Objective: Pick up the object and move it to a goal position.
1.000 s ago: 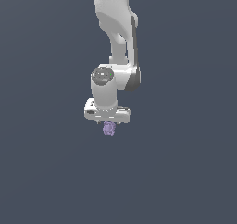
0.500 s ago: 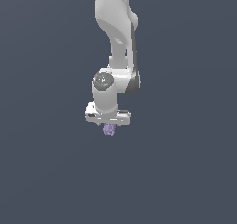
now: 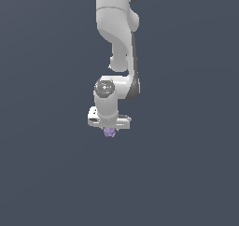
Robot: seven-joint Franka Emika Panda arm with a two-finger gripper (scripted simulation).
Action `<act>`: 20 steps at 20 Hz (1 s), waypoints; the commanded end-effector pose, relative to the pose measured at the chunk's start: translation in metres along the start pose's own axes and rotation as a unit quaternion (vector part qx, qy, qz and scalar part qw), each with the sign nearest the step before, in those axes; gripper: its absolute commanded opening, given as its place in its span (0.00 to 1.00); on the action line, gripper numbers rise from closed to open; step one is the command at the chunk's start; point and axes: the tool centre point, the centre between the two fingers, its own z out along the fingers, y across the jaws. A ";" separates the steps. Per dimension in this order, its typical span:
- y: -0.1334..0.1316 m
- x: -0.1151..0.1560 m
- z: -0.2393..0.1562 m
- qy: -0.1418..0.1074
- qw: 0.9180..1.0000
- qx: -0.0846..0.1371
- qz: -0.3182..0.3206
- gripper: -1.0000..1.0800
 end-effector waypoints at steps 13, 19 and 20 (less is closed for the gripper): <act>-0.003 0.003 -0.002 0.001 1.000 0.000 0.000 0.00; -0.019 0.018 -0.013 0.001 1.000 0.000 0.000 0.00; -0.023 0.021 -0.016 0.001 1.000 0.000 0.000 0.00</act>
